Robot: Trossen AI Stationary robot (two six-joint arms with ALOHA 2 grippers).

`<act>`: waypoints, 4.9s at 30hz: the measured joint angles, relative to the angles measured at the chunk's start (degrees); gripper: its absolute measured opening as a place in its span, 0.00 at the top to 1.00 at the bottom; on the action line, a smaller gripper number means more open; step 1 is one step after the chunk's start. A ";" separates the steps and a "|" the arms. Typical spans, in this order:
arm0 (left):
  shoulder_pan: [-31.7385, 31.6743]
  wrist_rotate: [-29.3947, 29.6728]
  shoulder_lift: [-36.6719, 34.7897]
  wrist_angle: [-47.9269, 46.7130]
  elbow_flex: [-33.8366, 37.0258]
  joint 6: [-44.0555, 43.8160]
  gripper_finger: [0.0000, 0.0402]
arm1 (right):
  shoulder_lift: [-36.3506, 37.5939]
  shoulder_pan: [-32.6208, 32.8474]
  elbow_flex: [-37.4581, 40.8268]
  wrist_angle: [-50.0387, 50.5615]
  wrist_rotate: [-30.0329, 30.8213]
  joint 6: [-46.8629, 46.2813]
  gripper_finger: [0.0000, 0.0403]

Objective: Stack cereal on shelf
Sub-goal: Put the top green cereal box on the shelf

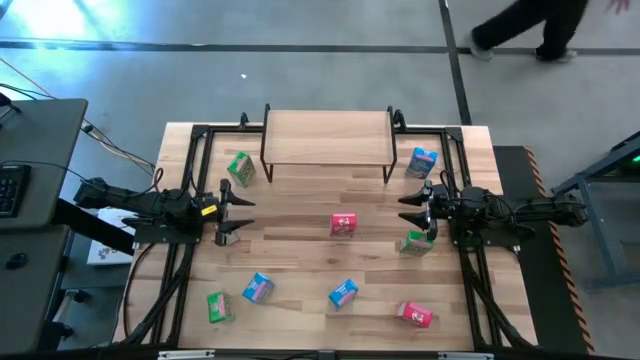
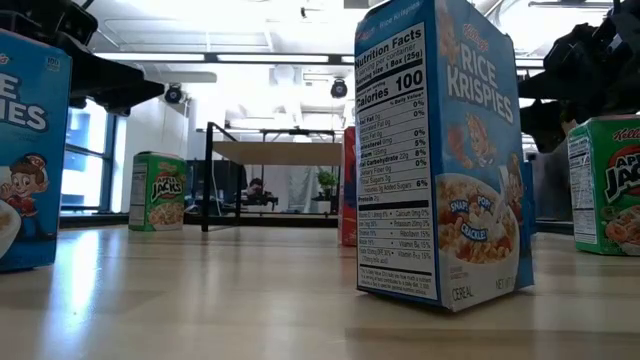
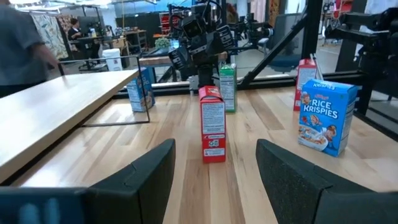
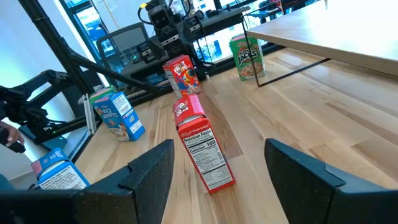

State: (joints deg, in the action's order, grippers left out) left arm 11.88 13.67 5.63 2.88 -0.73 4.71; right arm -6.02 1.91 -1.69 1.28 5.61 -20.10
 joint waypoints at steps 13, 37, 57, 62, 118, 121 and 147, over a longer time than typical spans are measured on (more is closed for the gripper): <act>0.02 3.64 0.00 1.74 -0.02 -17.95 0.46 | -0.02 -0.02 0.00 0.00 0.00 0.00 0.40; 0.01 23.08 -0.03 15.38 -4.50 -12.14 0.46 | -0.02 0.00 0.00 -0.02 0.00 0.00 0.40; -1.05 31.61 16.18 -49.86 -42.48 -38.34 0.46 | -0.02 0.00 0.00 0.00 0.02 -0.02 0.40; -3.49 29.28 22.87 -62.37 -48.59 -48.26 0.46 | -0.02 0.00 0.00 -0.02 0.01 -0.01 0.40; -54.82 -10.58 54.99 -60.74 -50.38 -21.05 0.31 | -0.02 -0.02 0.00 -0.01 0.01 0.00 0.40; -55.01 -10.56 56.80 -59.86 -50.38 -20.89 0.31 | -0.02 -0.02 0.00 -0.02 0.00 0.00 0.40; -54.99 -9.65 65.33 -59.46 -50.38 -19.36 0.45 | -0.02 -0.01 0.00 -0.02 0.02 0.00 0.40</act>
State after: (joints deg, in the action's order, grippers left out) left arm -43.11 4.03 70.96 -56.58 -51.11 -14.66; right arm -6.04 1.90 -1.69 1.26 5.63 -20.10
